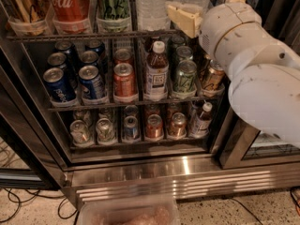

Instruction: Pick water bottle from top shelf of fridge

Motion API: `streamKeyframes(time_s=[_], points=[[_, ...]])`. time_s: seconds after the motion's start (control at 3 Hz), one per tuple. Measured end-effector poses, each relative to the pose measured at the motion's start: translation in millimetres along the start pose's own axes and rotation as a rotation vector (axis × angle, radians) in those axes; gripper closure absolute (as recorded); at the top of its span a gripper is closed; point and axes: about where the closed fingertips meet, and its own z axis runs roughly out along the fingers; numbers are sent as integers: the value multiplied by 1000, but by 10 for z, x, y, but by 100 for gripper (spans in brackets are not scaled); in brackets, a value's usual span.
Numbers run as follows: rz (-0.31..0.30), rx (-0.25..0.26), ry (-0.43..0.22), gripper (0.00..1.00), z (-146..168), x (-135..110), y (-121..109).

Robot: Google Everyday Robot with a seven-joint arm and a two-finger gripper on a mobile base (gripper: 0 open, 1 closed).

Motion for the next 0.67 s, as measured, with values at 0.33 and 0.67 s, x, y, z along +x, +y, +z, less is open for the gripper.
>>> streamKeyframes(time_s=[0.33, 0.67], points=[[8, -1, 9, 50, 55, -4, -25], [9, -2, 9, 40, 72, -26, -26]])
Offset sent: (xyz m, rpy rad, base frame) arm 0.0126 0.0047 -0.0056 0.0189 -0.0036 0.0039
